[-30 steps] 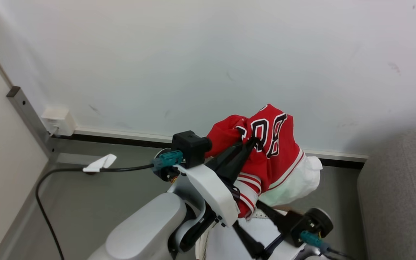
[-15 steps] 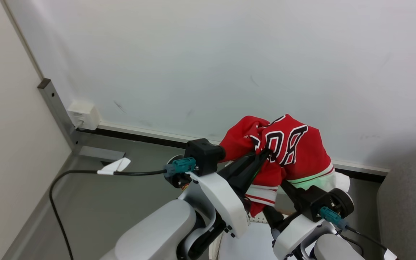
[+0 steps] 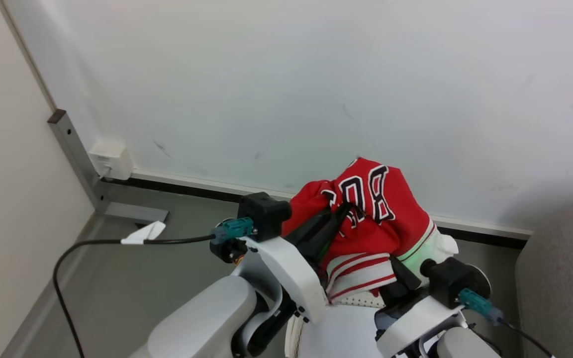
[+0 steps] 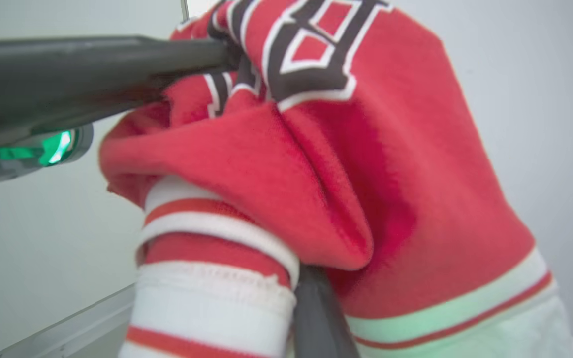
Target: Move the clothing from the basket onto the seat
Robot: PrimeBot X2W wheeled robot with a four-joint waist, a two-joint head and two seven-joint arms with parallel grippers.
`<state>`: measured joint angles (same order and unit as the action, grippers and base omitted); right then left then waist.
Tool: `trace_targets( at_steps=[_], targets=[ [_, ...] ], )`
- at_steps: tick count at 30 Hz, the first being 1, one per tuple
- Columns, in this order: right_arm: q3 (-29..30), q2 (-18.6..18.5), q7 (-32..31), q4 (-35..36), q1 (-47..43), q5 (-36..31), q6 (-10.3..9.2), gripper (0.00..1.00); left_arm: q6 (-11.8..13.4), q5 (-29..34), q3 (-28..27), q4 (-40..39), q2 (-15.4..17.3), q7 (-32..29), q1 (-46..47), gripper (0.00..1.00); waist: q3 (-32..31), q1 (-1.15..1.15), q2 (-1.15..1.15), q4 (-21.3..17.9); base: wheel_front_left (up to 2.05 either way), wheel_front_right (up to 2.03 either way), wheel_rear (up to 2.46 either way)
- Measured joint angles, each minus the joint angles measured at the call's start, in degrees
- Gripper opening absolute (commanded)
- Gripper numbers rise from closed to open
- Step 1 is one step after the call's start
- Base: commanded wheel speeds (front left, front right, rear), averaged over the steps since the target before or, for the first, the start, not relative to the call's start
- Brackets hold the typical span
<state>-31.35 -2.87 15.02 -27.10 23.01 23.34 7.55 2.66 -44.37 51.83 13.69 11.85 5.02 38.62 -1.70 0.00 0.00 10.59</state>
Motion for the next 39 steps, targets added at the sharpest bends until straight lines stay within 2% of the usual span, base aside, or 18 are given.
trace_targets(
  at_steps=[4,5,6,9,10,12,13,14,20,25,34,39],
  targets=[
    [3.08,0.0,0.01,3.92,-2.13,1.01,0.0,0.0,0.3,0.01,-0.08,0.49,0.35,0.42,-0.34,0.0,0.5,0.0,0.0,-0.85,0.0,0.0,0.0],
    [3.88,0.0,0.01,5.09,-2.81,1.46,0.0,0.0,0.37,0.01,-0.11,0.56,0.48,0.56,-0.46,0.02,0.6,0.0,0.0,-1.11,0.0,0.0,0.0],
    [4.89,0.01,0.01,6.05,-3.38,1.64,0.0,0.0,0.42,0.01,-0.13,0.63,0.69,0.65,-0.57,0.09,0.7,0.0,0.0,-1.4,0.0,0.0,0.0],
    [7.66,0.02,0.01,9.23,-4.71,2.91,0.0,0.0,0.67,0.1,-0.24,0.8,1.41,1.09,-1.01,0.11,1.03,0.0,0.0,-2.48,0.0,0.0,0.0],
    [8.66,0.02,0.0,10.22,-5.17,3.64,0.0,0.0,0.67,0.1,-0.18,0.81,1.54,1.11,-1.21,0.22,1.15,0.0,0.0,-2.91,0.0,0.0,0.0],
    [10.1,0.02,0.0,11.68,-5.76,4.71,0.0,0.0,0.66,0.1,-0.01,0.71,1.7,1.23,-1.6,0.51,1.37,0.0,0.0,-3.81,0.0,0.0,0.0],
    [10.66,0.02,0.01,12.35,-5.86,5.34,0.0,0.0,0.66,0.1,0.08,0.6,1.72,1.53,-1.7,0.86,1.47,0.0,0.0,-4.31,0.0,0.0,0.0],
    [11.07,0.01,0.01,12.8,-5.86,5.67,0.0,0.0,0.62,0.1,0.08,0.46,1.77,1.71,-1.75,1.0,1.57,0.0,0.0,-4.82,0.0,0.0,0.0],
    [13.58,-0.23,0.0,14.91,-5.66,7.98,0.0,0.0,0.32,0.35,0.4,-0.85,2.35,2.66,-2.23,1.0,2.31,0.0,0.0,-8.39,0.0,0.0,0.0],
    [16.57,-1.94,0.0,16.59,-5.3,8.45,0.0,0.0,-0.7,0.92,0.62,-2.63,2.98,4.24,-2.24,1.0,2.87,0.0,0.0,-12.01,0.0,0.0,0.0],
    [23.16,-5.76,0.01,20.76,-5.93,8.14,0.0,0.0,-1.1,2.26,1.15,-4.28,3.86,6.22,-2.48,1.0,3.96,0.0,0.0,-20.93,0.0,0.0,0.0],
    [24.84,-5.61,0.01,22.95,-7.86,9.83,-0.01,0.0,-1.22,3.85,2.08,-4.46,4.36,6.76,-2.48,1.0,4.84,0.0,0.0,-25.46,0.0,0.0,0.0]
  ],
)
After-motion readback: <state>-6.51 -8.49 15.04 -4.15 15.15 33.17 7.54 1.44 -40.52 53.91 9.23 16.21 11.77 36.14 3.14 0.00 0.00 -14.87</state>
